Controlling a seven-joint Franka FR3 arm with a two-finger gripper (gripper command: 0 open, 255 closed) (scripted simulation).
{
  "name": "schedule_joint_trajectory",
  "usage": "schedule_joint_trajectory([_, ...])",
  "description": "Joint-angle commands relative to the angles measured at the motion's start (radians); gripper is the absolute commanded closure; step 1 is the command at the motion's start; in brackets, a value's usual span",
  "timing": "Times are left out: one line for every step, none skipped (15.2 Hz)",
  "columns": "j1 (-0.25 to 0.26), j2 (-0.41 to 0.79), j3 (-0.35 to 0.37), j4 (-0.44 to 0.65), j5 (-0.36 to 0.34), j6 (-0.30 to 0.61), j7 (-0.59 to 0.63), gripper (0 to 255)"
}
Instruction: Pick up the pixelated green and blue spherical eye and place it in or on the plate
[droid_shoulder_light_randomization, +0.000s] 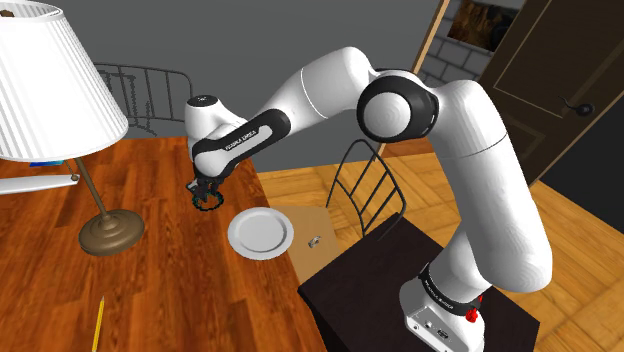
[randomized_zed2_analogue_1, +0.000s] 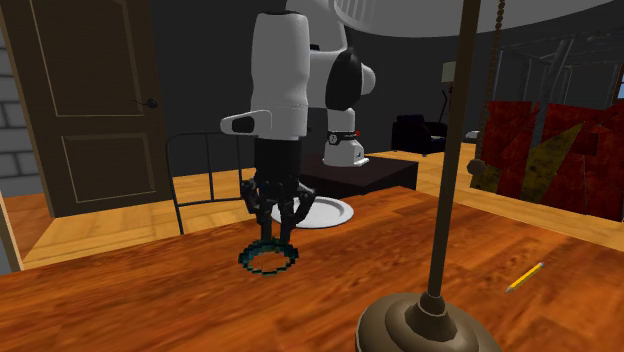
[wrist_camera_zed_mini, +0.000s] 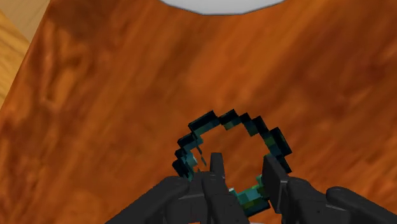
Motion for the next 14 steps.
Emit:
schedule_joint_trajectory([0.000,0.000,0.000,0.000,0.000,0.000,0.000,255])
schedule_joint_trajectory([0.000,0.000,0.000,0.000,0.000,0.000,0.000,255])
schedule_joint_trajectory([0.000,0.000,0.000,-0.001,0.000,0.000,0.001,255])
schedule_joint_trajectory([0.000,0.000,0.000,-0.001,0.000,0.000,0.000,255])
schedule_joint_trajectory([0.000,0.003,0.000,0.007,0.000,-0.004,-0.002,255])
schedule_joint_trajectory([-0.001,0.002,0.000,0.006,0.001,-0.004,-0.002,255])
schedule_joint_trajectory([-0.001,0.005,0.000,0.011,0.001,-0.007,-0.003,255])
schedule_joint_trajectory([-0.001,-0.001,0.000,0.013,0.000,-0.003,-0.003,255])
schedule_joint_trajectory([-0.001,-0.001,0.000,0.013,0.000,-0.003,-0.003,0])
schedule_joint_trajectory([-0.021,0.015,0.017,0.077,0.017,-0.076,-0.051,0])
schedule_joint_trajectory([-0.038,0.036,0.032,0.151,0.031,-0.154,-0.095,0])
schedule_joint_trajectory([-0.049,0.064,0.043,0.232,0.042,-0.232,-0.136,0])
schedule_joint_trajectory([-0.049,0.073,0.042,0.233,0.041,-0.224,-0.135,0])
schedule_joint_trajectory([-0.048,0.081,0.041,0.235,0.040,-0.217,-0.135,0])
